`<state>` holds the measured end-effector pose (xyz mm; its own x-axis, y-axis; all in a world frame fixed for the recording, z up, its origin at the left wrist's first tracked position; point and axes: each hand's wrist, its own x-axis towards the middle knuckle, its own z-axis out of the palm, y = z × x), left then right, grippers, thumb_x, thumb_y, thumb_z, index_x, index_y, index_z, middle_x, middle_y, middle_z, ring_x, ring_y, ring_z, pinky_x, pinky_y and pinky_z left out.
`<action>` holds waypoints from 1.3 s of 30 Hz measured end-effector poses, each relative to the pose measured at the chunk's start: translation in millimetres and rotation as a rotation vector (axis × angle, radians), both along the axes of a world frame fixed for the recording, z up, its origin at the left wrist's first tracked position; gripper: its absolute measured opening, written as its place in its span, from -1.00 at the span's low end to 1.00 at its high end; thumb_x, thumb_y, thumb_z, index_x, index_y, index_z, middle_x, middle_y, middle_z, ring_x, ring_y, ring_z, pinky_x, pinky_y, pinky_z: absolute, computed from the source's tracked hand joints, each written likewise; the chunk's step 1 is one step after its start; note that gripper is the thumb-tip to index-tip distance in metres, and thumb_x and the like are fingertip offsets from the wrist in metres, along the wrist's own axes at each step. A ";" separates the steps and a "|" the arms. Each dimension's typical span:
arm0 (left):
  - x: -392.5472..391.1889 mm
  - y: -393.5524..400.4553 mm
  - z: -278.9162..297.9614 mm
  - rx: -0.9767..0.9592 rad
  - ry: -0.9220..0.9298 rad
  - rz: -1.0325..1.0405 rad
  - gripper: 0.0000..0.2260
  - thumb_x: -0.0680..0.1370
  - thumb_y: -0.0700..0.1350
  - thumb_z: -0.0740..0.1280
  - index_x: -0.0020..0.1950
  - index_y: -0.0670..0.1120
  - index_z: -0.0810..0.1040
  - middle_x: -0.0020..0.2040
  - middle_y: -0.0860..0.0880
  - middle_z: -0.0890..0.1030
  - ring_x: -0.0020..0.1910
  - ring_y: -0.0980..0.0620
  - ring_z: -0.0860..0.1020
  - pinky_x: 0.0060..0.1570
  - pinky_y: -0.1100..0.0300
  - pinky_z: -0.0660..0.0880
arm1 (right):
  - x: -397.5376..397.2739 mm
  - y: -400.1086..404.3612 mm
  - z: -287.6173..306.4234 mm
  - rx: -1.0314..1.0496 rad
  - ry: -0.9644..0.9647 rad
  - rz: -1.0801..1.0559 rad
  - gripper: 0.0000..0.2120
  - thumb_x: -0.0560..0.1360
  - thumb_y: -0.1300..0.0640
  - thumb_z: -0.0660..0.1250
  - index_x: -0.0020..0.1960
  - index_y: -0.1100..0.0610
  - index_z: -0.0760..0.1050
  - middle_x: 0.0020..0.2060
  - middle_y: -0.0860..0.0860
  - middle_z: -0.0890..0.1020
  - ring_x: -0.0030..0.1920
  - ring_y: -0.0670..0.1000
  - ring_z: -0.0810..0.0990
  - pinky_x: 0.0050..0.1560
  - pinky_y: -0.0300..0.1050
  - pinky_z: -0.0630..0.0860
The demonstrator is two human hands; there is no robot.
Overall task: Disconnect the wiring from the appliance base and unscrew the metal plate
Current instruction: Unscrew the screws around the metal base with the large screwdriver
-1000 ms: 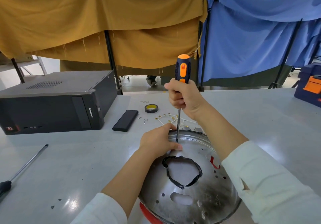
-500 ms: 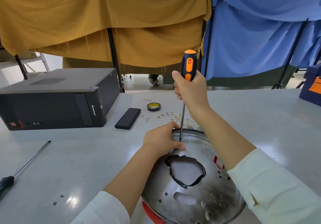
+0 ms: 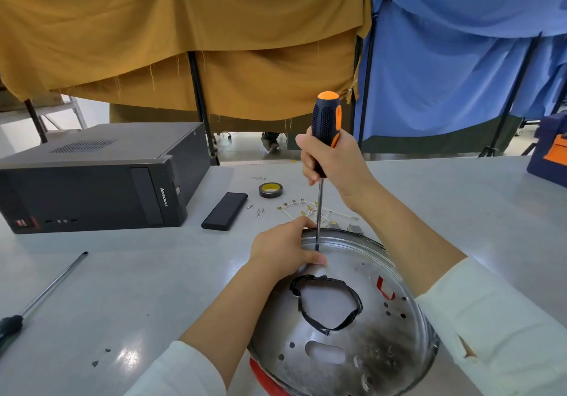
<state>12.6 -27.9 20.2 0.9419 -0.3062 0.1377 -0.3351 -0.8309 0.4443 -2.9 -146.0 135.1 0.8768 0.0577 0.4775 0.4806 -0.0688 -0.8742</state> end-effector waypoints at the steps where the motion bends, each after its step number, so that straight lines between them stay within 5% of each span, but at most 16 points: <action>1: 0.2 0.2 -0.2 -0.004 0.002 -0.002 -0.44 0.31 0.29 0.43 0.23 0.21 0.34 0.02 0.14 0.60 0.06 0.08 0.51 -0.14 0.21 0.29 | -1.1 2.7 1.1 -0.042 -0.023 -0.122 -0.84 0.52 0.14 0.31 -0.17 0.15 0.37 -0.40 0.11 0.48 -0.47 0.03 0.44 -0.38 -0.10 0.50; 4: 1.1 0.2 -0.4 -0.016 0.005 -0.003 -0.45 0.30 0.28 0.43 0.22 0.22 0.35 0.02 0.15 0.59 0.05 0.09 0.50 -0.14 0.21 0.30 | -0.1 10.9 2.0 0.042 -0.079 -0.409 -0.83 0.48 0.05 0.36 -0.12 0.01 0.35 -0.20 0.13 0.57 -0.30 0.07 0.56 -0.31 -0.17 0.53; 6: 1.1 0.3 -0.5 -0.018 0.013 -0.008 -0.46 0.31 0.27 0.43 0.21 0.22 0.34 -0.02 0.14 0.61 0.00 0.11 0.50 -0.16 0.21 0.29 | 0.8 16.2 1.2 0.136 -0.101 -0.419 -0.82 0.48 0.11 0.36 -0.18 0.01 0.34 -0.30 0.07 0.50 -0.36 0.02 0.48 -0.33 -0.14 0.49; 8: 0.9 0.6 -0.7 -0.013 0.022 -0.011 -0.46 0.32 0.27 0.43 0.22 0.22 0.34 -0.04 0.12 0.62 -0.09 0.14 0.45 -0.19 0.21 0.28 | 3.4 14.2 -0.1 0.172 -0.079 -0.287 -0.79 0.47 0.23 0.33 -0.25 0.08 0.32 -0.42 0.02 0.39 -0.44 0.00 0.35 -0.42 -0.12 0.39; 11: 0.3 0.4 0.6 0.002 0.021 -0.010 -0.45 0.32 0.29 0.42 0.23 0.21 0.34 -0.03 0.11 0.62 -0.12 0.14 0.42 -0.23 0.21 0.27 | 8.1 5.0 5.0 0.257 0.078 0.185 -0.69 0.47 0.36 0.27 -0.33 0.08 0.25 -0.54 -0.07 0.28 -0.55 -0.09 0.18 -0.54 -0.28 0.21; 14: 0.3 -0.3 1.5 0.013 0.015 -0.013 -0.44 0.32 0.29 0.43 0.24 0.20 0.34 -0.01 0.12 0.61 -0.01 0.08 0.50 -0.18 0.20 0.29 | 9.4 1.5 7.3 0.244 0.132 0.288 -0.67 0.49 0.36 0.25 -0.33 0.08 0.23 -0.54 -0.07 0.24 -0.55 -0.10 0.15 -0.54 -0.29 0.18; 18: -0.4 -0.3 2.2 0.014 0.014 -0.012 -0.46 0.31 0.29 0.42 0.21 0.20 0.35 -0.04 0.13 0.60 -0.02 0.08 0.50 -0.20 0.20 0.31 | 2.2 6.2 1.6 0.101 0.046 0.143 -0.74 0.49 0.32 0.28 -0.29 0.14 0.28 -0.51 0.02 0.29 -0.52 -0.04 0.23 -0.45 -0.18 0.29; 21: -1.7 -1.1 1.6 0.017 0.008 -0.008 -0.47 0.31 0.29 0.42 0.20 0.21 0.34 -0.09 0.13 0.60 -0.11 0.13 0.45 -0.28 0.23 0.28 | -3.2 12.6 3.7 -0.042 -0.086 -0.211 -0.81 0.46 0.20 0.35 -0.20 0.14 0.33 -0.44 0.05 0.42 -0.49 -0.02 0.43 -0.42 -0.23 0.44; 25: -0.3 -0.6 0.6 -0.004 0.019 -0.008 -0.47 0.31 0.28 0.42 0.20 0.23 0.34 -0.06 0.12 0.63 -0.08 0.15 0.47 -0.29 0.28 0.27 | -1.1 19.4 5.7 0.162 -0.139 -0.429 -0.77 0.45 0.18 0.38 -0.17 0.02 0.31 -0.31 0.01 0.41 -0.34 0.03 0.45 -0.33 -0.13 0.48; 27: -0.7 -0.3 -0.1 -0.004 0.027 -0.008 -0.48 0.31 0.28 0.42 0.19 0.23 0.34 -0.08 0.10 0.64 -0.15 0.17 0.43 -0.32 0.35 0.23 | 0.4 12.8 6.8 0.193 -0.059 -0.253 -0.79 0.45 0.27 0.33 -0.21 0.10 0.31 -0.37 0.07 0.36 -0.41 0.05 0.34 -0.40 -0.07 0.36; 31: 0.7 -0.6 0.6 -0.002 0.035 0.000 -0.47 0.31 0.29 0.42 0.20 0.23 0.33 -0.06 0.08 0.65 -0.19 0.17 0.41 -0.32 0.35 0.24 | 4.5 -4.5 12.7 0.186 0.126 0.337 -0.78 0.38 0.36 0.26 -0.30 0.10 0.33 -0.53 -0.02 0.26 -0.57 -0.06 0.17 -0.53 -0.27 0.20; 34: -0.4 -1.1 1.4 0.005 0.037 -0.001 -0.47 0.32 0.29 0.42 0.21 0.22 0.33 -0.04 0.08 0.65 -0.16 0.18 0.41 -0.27 0.27 0.29 | 7.5 -5.4 6.8 0.221 0.048 0.168 -0.82 0.46 0.37 0.26 -0.21 0.15 0.32 -0.49 0.01 0.32 -0.55 -0.05 0.22 -0.51 -0.23 0.26; 39: -1.1 -0.8 1.2 -0.005 0.027 0.002 -0.47 0.31 0.28 0.42 0.20 0.23 0.35 -0.06 0.09 0.65 -0.11 0.17 0.44 -0.23 0.27 0.29 | 4.9 2.5 -17.7 0.137 -0.213 -0.447 -0.76 0.48 0.16 0.38 0.01 0.10 0.32 -0.29 -0.05 0.46 -0.37 -0.18 0.44 -0.32 -0.32 0.46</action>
<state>11.6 -28.7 21.4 0.9460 -0.3034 0.1141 -0.3211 -0.8293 0.4574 2.0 -143.5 117.3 0.6836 -0.3764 0.6253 0.5990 -0.2002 -0.7753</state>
